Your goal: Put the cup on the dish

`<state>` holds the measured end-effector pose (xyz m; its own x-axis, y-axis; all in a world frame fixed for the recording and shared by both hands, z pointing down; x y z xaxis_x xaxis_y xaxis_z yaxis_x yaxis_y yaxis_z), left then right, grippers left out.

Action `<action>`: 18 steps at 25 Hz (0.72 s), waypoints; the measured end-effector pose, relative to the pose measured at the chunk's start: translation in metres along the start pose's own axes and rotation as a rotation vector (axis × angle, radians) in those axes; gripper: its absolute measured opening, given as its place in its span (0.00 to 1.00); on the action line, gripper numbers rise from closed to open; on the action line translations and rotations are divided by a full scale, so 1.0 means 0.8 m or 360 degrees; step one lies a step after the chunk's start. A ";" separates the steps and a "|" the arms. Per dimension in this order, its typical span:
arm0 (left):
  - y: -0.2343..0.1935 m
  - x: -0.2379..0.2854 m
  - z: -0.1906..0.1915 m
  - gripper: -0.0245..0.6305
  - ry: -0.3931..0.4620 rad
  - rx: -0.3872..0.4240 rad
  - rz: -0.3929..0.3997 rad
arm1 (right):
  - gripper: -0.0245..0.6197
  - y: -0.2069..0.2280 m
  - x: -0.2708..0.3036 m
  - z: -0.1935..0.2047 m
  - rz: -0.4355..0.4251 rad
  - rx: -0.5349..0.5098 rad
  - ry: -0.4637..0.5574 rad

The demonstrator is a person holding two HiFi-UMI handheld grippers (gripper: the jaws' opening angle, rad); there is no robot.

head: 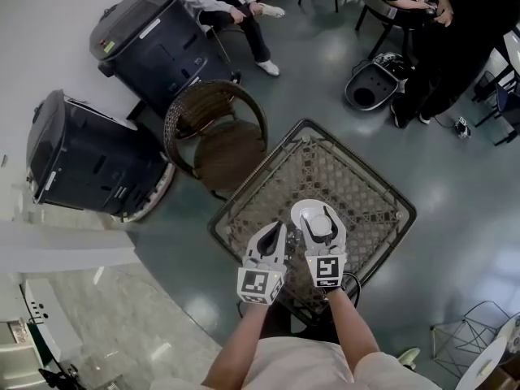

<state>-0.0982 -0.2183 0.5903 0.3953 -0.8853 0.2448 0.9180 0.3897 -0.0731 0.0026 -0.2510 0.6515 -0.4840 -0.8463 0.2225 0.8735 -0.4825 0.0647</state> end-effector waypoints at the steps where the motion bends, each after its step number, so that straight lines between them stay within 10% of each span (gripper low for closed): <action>1: -0.002 0.002 0.006 0.04 -0.0016 -0.0008 0.0010 | 0.42 -0.003 0.004 0.012 -0.0001 -0.0002 -0.0022; 18: -0.007 0.025 0.126 0.04 -0.0293 -0.0166 0.0137 | 0.42 0.001 0.080 0.180 0.0016 0.0064 -0.0532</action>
<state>-0.0989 -0.2126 0.6926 0.4687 -0.7849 0.4052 0.8832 0.4248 -0.1988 -0.0204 -0.2729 0.8057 -0.4369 -0.7270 0.5298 0.8829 -0.4594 0.0976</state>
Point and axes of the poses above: the fingertips, and each gripper's own axes: x forward along the fingers, y to its right, z out of its underside, the point moved 3 cm from there along -x, backward along the fingers, and after that the axes turned 3 degrees about x, right-handed, at the moved point
